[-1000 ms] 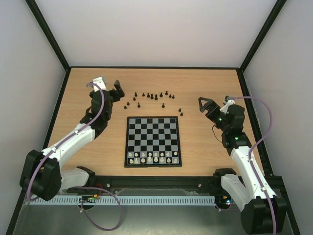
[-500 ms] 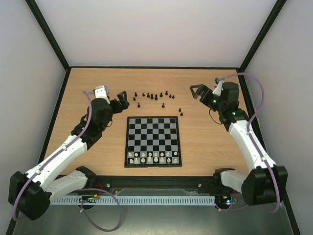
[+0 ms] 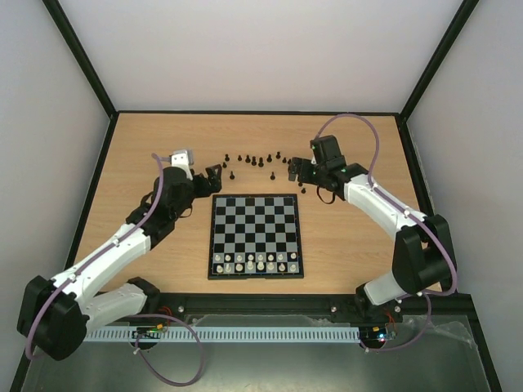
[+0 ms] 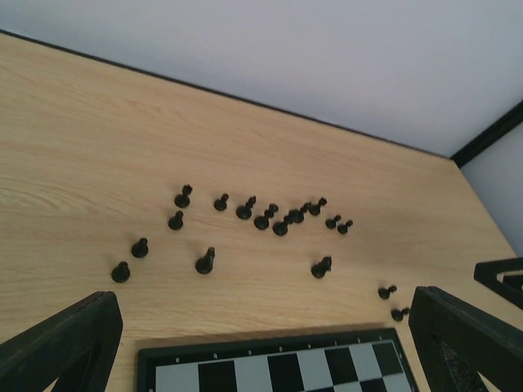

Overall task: Set up the chess pieces on the board
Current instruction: Pick up the chess piece at the center of the board.

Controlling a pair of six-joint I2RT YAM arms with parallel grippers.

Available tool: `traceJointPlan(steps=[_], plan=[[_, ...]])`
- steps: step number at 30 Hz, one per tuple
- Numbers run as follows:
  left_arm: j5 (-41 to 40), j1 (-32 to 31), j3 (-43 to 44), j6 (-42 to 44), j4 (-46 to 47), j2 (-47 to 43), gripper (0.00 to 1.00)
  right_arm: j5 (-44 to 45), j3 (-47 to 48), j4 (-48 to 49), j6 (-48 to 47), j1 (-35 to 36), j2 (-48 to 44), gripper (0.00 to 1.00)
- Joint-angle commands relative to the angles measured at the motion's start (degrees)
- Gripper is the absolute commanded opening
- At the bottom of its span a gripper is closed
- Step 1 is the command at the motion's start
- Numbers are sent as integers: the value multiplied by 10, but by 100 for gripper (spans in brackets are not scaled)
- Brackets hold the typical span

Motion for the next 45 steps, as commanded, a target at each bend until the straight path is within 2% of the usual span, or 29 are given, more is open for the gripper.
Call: traceJointPlan(steps=[1,5,8,13,17,21,25,29,33,37,42,45], plan=[[54,1,-7,26,25,26,99,80,-2,-33,-19,8,-1,95],[52,1,-3,37,23,43,99,87,-20,-30,-13,10,3,80],[24,1,-2,37,16,46,99,91,-15,-42,-15,13,28,76],[-6,1,19,26,-14,57,99,92,11,-68,-19,14,88,64],[-47,1,29,13,-39,71,99,110,16,-84,-21,16,103,63],[-63,1,21,28,-25,63,99,113,1,-73,-22,17,92,60],[-21,1,25,55,-13,70,99,117,0,-67,-22,19,85,56],[-34,1,40,26,-47,79,99,113,-15,-47,-24,20,72,54],[59,0,17,62,5,68,99,112,-30,-20,-24,25,48,54],[41,0,-19,60,35,33,99,106,-42,-5,-26,30,27,55],[-12,1,-12,32,10,33,99,98,-17,-11,-28,49,37,58],[17,1,-9,42,13,44,99,97,12,-23,-28,58,56,58]])
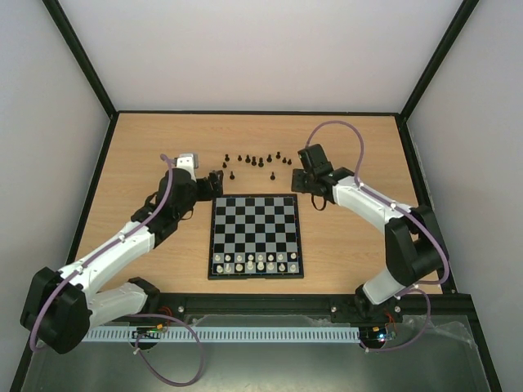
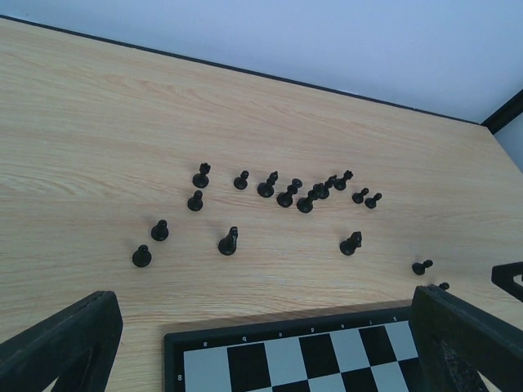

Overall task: Set up the chess pieces on the board
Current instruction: Pick up the chess piece at the center of the board.

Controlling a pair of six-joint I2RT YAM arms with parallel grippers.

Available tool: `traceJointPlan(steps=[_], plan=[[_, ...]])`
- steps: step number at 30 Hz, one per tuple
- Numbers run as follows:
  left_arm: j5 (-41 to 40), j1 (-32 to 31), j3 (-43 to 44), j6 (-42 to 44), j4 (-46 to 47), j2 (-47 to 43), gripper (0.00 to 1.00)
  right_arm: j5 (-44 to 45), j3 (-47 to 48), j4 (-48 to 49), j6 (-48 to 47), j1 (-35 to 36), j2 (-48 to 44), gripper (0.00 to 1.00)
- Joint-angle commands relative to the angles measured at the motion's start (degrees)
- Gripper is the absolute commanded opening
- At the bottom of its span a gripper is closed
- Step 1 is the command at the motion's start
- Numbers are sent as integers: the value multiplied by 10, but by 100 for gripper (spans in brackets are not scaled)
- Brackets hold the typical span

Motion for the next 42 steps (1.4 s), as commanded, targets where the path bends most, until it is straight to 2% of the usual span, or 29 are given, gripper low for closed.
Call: traceJointPlan(steps=[1,10,16,18,24,33,37,38,39,42], plan=[[21,1,7,4,6,10,99,-5,45,-20,-6,14,26,58],[36,1,-5,9,24,4,99,28,118,-55,-12,14,98,59],[-65,1,10,-36,-24,15,99,60,192,-91,-18,14,156,58],[-75,1,9,-37,-23,19,99,63,222,-101,-20,13,178,58],[-46,1,7,-23,-12,24,99,58,268,-114,-23,8,224,56],[-11,4,4,-19,-11,8,99,28,271,-105,-26,-4,226,56],[27,4,-19,-7,24,-15,99,17,250,-77,-28,-4,203,78],[17,4,-18,-10,19,-17,99,16,249,-72,-27,-5,199,95],[3,4,-15,-14,12,-17,99,14,251,-71,-27,-5,197,99],[-60,5,-6,-52,-18,-13,99,9,268,-68,-27,-6,193,99]])
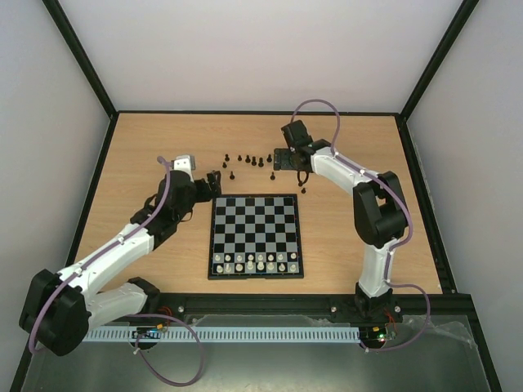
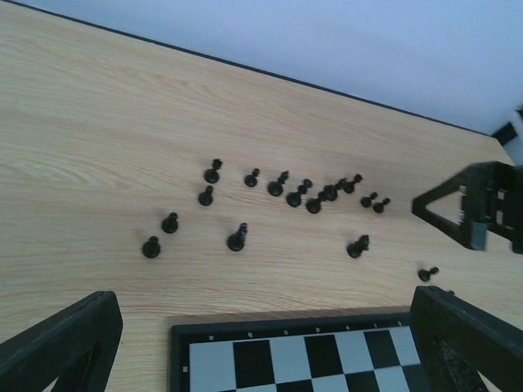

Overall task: Set up the chess pieces on the board
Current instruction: Pick up the chess piece at the center of the board.

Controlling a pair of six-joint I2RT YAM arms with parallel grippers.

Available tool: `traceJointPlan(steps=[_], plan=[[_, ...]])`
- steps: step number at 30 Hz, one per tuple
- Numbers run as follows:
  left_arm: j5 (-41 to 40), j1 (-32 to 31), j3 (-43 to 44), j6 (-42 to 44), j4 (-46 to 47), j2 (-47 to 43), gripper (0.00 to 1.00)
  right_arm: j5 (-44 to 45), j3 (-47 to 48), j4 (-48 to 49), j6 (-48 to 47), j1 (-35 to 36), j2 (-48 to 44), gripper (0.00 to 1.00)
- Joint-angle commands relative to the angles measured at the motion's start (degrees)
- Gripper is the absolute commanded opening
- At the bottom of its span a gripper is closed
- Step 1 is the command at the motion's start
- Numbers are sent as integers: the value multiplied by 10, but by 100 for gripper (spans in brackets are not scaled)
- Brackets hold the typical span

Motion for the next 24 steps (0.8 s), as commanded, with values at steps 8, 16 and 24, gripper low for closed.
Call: traceJointPlan(steps=[8,16,24], plan=[[-59,-8,-25,-1,32,-38,99,21,113,-12,-20,-13,19,87],[-65,-22,-9,3,5,-36,99,7,253,-67,-23,-20,127,66],[-56,-22,3,0,-3,-10,99,-38,295,-71,-14,-21,185,58]])
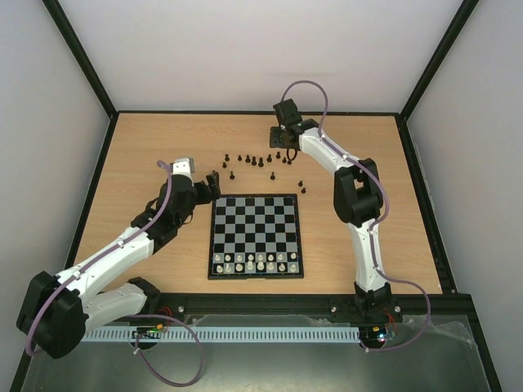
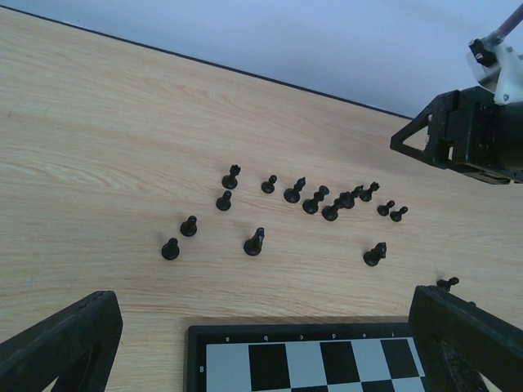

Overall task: Set up the chess pieces on the board
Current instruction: Pick up the chess piece at the center of the board.

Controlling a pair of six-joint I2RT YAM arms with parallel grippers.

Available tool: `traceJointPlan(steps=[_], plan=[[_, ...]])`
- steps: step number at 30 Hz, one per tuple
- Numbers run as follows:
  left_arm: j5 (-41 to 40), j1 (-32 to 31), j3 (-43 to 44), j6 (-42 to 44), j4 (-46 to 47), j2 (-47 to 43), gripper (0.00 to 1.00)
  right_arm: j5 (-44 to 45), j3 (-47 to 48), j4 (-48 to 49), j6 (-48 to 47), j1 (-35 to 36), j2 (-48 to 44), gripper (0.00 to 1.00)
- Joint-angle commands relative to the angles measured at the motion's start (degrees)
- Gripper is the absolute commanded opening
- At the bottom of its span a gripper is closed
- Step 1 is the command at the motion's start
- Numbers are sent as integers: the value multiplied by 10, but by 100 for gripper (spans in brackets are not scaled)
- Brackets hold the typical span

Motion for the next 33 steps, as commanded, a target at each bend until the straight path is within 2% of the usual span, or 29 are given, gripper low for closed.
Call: traceJointPlan(steps=[1,21,33], plan=[[5,-1,20,5,-10,7,99,-18,28,-38,7,-2,18,57],[13,-1,23,3,-10,12,99,-16,54,-61,10,-2,84,34],[13,-1,23,4,-10,19,99,-20,78,-69,13,-2,111,32]])
